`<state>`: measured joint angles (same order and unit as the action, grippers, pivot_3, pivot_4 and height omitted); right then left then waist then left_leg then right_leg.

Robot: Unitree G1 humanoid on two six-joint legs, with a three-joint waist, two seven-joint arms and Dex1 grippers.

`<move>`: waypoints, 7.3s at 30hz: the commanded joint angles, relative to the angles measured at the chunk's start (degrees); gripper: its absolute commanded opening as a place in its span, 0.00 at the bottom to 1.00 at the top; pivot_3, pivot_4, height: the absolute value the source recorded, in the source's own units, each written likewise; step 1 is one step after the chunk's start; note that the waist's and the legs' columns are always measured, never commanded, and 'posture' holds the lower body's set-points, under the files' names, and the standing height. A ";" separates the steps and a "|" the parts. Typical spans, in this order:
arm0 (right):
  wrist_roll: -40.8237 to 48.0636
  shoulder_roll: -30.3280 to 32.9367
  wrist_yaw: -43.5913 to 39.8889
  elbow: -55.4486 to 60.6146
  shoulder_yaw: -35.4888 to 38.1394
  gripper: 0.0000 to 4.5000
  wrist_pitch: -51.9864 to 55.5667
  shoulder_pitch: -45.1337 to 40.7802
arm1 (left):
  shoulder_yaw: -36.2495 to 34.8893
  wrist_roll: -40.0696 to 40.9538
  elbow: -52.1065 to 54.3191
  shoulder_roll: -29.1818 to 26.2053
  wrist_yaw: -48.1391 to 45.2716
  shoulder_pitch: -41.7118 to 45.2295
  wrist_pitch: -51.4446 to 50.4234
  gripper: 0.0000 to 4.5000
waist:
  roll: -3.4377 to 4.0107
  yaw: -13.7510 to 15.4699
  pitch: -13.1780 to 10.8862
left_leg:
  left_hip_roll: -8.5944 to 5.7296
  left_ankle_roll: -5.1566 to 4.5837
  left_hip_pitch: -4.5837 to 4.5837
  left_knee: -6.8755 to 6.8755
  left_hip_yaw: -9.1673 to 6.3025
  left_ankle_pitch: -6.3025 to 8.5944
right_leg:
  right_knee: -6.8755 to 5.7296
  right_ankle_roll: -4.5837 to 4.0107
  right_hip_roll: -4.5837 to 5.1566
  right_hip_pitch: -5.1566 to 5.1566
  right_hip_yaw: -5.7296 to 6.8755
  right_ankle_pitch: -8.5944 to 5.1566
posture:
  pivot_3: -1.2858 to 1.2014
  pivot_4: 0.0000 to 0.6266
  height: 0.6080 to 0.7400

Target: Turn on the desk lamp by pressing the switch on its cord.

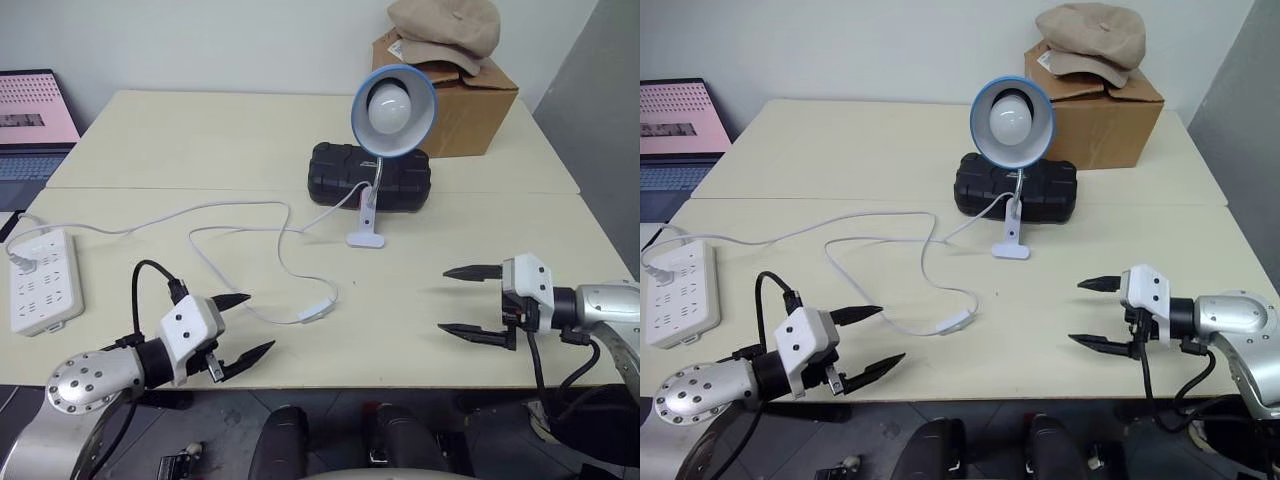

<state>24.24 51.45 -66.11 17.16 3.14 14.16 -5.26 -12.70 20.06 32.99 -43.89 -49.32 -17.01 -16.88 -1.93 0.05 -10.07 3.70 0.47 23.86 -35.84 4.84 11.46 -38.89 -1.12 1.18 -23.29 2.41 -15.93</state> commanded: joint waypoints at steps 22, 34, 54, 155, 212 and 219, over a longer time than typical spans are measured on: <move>0.76 0.15 1.45 5.90 0.38 1.00 4.48 -1.45 | 8.86 -6.17 -3.37 0.08 -0.43 6.28 2.36 0.98 | 0.00 0.12 -0.01 | 0.00 0.00 0.00 -0.01 -0.02 0.00 | -0.01 0.16 0.00 0.01 0.02 0.10 | 0.52 0.24 1.00; 1.17 1.00 3.19 11.18 1.08 1.00 8.51 -0.83 | 19.43 -11.47 -16.64 4.93 -0.87 19.80 5.13 0.98 | -0.03 0.23 -0.01 | -0.02 -0.01 0.03 -0.02 -0.01 0.00 | -0.02 0.21 -0.01 0.02 0.02 0.12 | 0.52 0.24 1.00; 2.21 1.76 4.90 13.93 1.72 1.00 11.24 -1.20 | 23.41 -13.62 -19.38 5.18 -3.03 23.00 5.00 0.28 | -0.03 0.17 -0.01 | -0.02 -0.01 0.03 -0.06 -0.03 -0.01 | -0.04 0.24 -0.01 0.03 0.04 0.14 | 0.52 0.24 1.00; -19.75 -19.40 1.42 -7.04 -31.53 0.49 15.31 -35.97 | 26.45 -13.07 -18.97 4.41 -10.83 37.89 1.90 0.09 | -0.03 -0.16 -0.01 | 0.00 -0.02 0.11 -0.20 0.01 -0.02 | -0.15 0.28 -0.06 -0.02 0.03 0.17 | 0.52 0.24 1.00; -11.65 -7.71 9.77 19.07 -11.13 1.00 27.99 -14.37 | 32.08 -22.91 -38.33 12.46 -6.47 45.58 12.52 0.09 | -0.05 -0.12 0.00 | 0.00 -0.02 0.09 -0.19 -0.03 -0.02 | -0.16 0.28 -0.06 0.00 0.05 0.17 | 0.52 0.24 1.00; -10.96 -6.29 13.06 20.10 -9.67 1.00 29.01 -11.34 | 30.27 -20.74 -37.26 12.05 -8.38 45.07 12.10 0.40 | -0.05 -0.14 0.00 | -0.03 -0.02 0.10 -0.21 -0.02 -0.02 | -0.14 0.30 -0.06 0.01 0.02 0.17 | 0.52 0.24 1.00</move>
<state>12.63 44.22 -53.97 35.64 -8.83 43.39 -16.77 19.69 -2.28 -7.17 -31.24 -57.09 27.91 -4.61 -1.98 -0.09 -10.07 3.67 0.45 23.96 -36.05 4.81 11.44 -39.03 -0.82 1.12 -23.28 2.44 -15.76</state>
